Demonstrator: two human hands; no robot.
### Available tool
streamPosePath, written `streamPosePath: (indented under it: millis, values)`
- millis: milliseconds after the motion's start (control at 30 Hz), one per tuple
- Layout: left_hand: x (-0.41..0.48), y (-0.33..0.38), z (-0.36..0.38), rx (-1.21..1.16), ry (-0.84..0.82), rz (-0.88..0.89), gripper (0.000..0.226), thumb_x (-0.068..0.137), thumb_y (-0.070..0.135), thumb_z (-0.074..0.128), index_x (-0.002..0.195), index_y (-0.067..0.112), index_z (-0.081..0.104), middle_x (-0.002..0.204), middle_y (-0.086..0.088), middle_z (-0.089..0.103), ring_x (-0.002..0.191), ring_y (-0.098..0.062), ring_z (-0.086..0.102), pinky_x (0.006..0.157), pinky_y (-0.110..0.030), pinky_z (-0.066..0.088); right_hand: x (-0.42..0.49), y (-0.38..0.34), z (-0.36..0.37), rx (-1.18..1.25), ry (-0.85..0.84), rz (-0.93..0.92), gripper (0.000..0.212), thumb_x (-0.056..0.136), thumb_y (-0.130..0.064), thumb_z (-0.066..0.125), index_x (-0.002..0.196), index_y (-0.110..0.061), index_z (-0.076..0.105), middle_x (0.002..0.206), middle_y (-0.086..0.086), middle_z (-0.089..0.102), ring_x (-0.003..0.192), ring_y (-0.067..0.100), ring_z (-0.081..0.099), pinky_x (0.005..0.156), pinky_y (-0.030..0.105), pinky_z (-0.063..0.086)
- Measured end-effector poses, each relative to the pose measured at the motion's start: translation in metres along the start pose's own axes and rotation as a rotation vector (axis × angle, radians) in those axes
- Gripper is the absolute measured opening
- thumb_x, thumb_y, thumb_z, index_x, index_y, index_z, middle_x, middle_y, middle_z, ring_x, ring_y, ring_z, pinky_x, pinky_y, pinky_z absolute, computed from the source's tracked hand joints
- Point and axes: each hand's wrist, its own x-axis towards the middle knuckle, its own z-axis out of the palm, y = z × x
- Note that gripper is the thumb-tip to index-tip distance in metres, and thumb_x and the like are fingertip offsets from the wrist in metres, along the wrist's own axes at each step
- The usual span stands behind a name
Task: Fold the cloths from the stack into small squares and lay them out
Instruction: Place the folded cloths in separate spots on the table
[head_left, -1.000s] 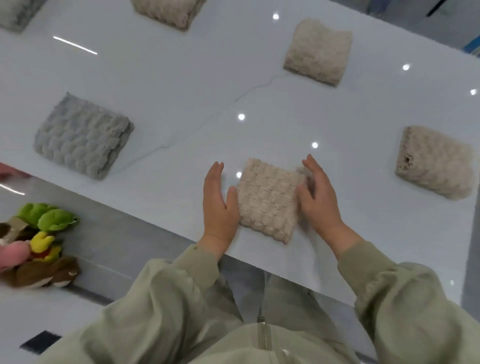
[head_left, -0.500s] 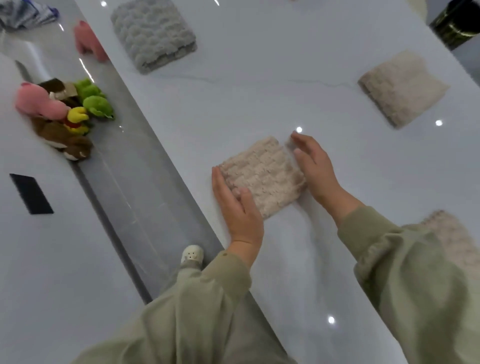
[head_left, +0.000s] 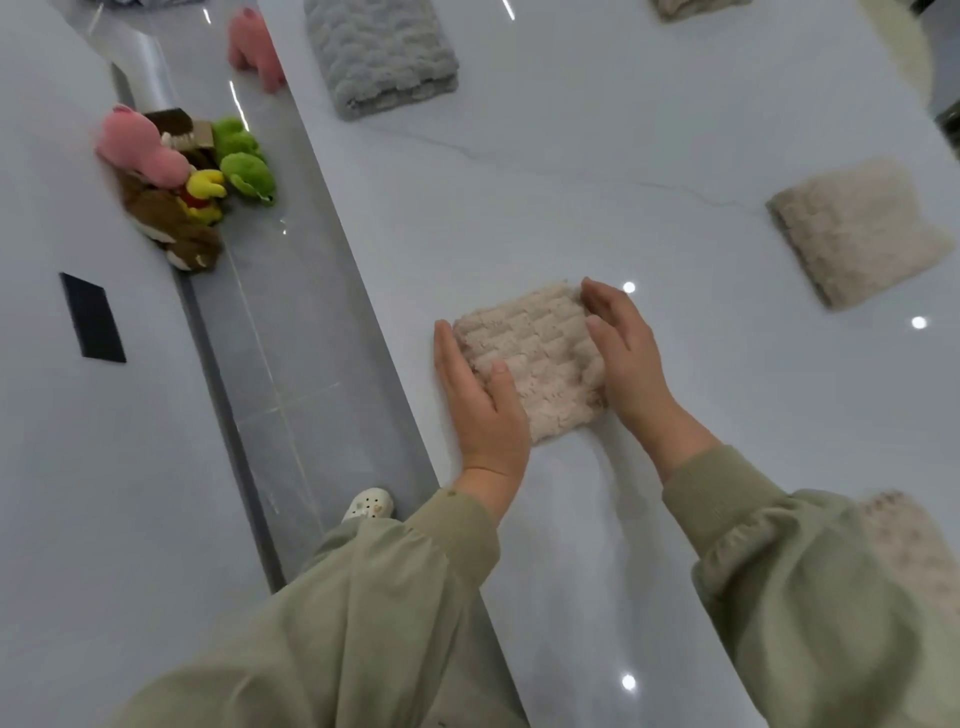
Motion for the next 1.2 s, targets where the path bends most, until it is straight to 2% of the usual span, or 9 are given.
streamPosePath:
  millis: [200,300,367,467,533,667,800,967,1200]
  values:
    - [-0.002,0.002,0.002,0.067,-0.073,-0.013,0.071,0.089,0.034,0.034,0.149,0.007,0.009,0.156,-0.007,0.012,0.144,-0.013,0.01,0.119,-0.035,0.013,-0.004,-0.002,0.011,-0.058,0.001,0.009,0.046,0.089,-0.026,0.045,0.134,-0.014,0.046,0.127,-0.011,0.051,0.113,-0.007,0.048,0.094,0.011,0.039]
    - [0.005,0.008,-0.016,0.157,-0.159,0.014,0.064,0.091,0.031,0.031,0.149,0.011,0.012,0.157,-0.004,0.008,0.144,-0.009,0.007,0.118,-0.024,0.008,-0.005,-0.012,0.004,-0.166,0.041,0.001,0.042,0.097,-0.021,0.044,0.139,-0.015,0.041,0.137,-0.007,0.047,0.122,-0.001,0.044,0.101,0.012,0.034]
    - [0.017,0.012,-0.032,0.352,-0.233,0.073,0.062,0.092,0.032,0.029,0.149,0.013,0.014,0.158,-0.003,0.005,0.144,-0.01,0.002,0.118,-0.024,0.004,-0.005,-0.021,0.004,-0.322,0.077,-0.011,0.046,0.098,-0.023,0.042,0.142,-0.016,0.035,0.146,-0.005,0.039,0.133,0.006,0.034,0.106,0.016,0.025]
    - [0.046,0.022,-0.057,0.813,-0.374,0.235,0.061,0.096,0.036,0.027,0.15,0.016,0.009,0.159,-0.007,-0.001,0.145,-0.022,-0.007,0.118,-0.045,0.002,-0.007,-0.033,0.018,-0.585,0.109,-0.072,0.05,0.098,-0.026,0.04,0.145,-0.011,0.03,0.154,0.001,0.025,0.142,0.014,0.02,0.116,0.029,0.012]
    - [0.066,0.027,-0.072,1.07,-0.42,0.46,0.063,0.095,0.042,0.023,0.151,0.017,0.009,0.158,-0.01,0.002,0.145,-0.029,-0.004,0.115,-0.051,0.004,-0.009,-0.038,0.035,-0.759,0.108,-0.106,0.052,0.097,-0.027,0.04,0.144,-0.01,0.03,0.157,0.006,0.016,0.145,0.018,0.011,0.118,0.037,0.003]
    - [0.101,0.04,-0.099,1.335,-0.556,0.713,0.064,0.095,0.045,0.022,0.15,0.02,0.001,0.158,-0.011,-0.002,0.145,-0.031,-0.007,0.114,-0.052,-0.001,-0.012,-0.047,0.073,-0.914,0.14,-0.128,0.055,0.094,-0.031,0.038,0.143,-0.007,0.033,0.157,0.011,0.013,0.146,0.023,0.006,0.116,0.044,-0.001]
    - [0.149,0.057,-0.125,1.387,-0.627,0.745,0.068,0.097,0.045,0.029,0.15,0.022,-0.007,0.158,-0.009,-0.013,0.144,-0.029,-0.016,0.114,-0.05,-0.006,0.004,-0.059,0.117,-0.951,0.158,-0.012,0.072,0.086,-0.048,0.017,0.144,-0.009,0.029,0.158,0.011,0.008,0.146,0.023,0.0,0.115,0.047,-0.004]
    - [0.23,0.072,-0.153,1.39,-0.732,0.825,0.066,0.098,0.044,0.027,0.149,0.022,-0.009,0.157,-0.008,-0.015,0.144,-0.027,-0.017,0.114,-0.049,-0.007,0.051,-0.084,0.178,-1.011,0.215,0.098,0.059,0.096,-0.037,0.035,0.147,-0.009,0.022,0.159,0.01,0.001,0.146,0.023,-0.004,0.115,0.048,-0.005]
    - [0.333,0.098,-0.186,1.316,-0.812,0.936,0.062,0.099,0.043,0.029,0.15,0.025,-0.001,0.158,-0.008,-0.009,0.145,-0.028,-0.013,0.114,-0.052,-0.005,0.116,-0.13,0.237,-0.967,0.397,0.203,0.058,0.097,-0.038,0.034,0.144,-0.006,0.028,0.158,0.014,0.009,0.146,0.027,0.003,0.115,0.053,0.002]
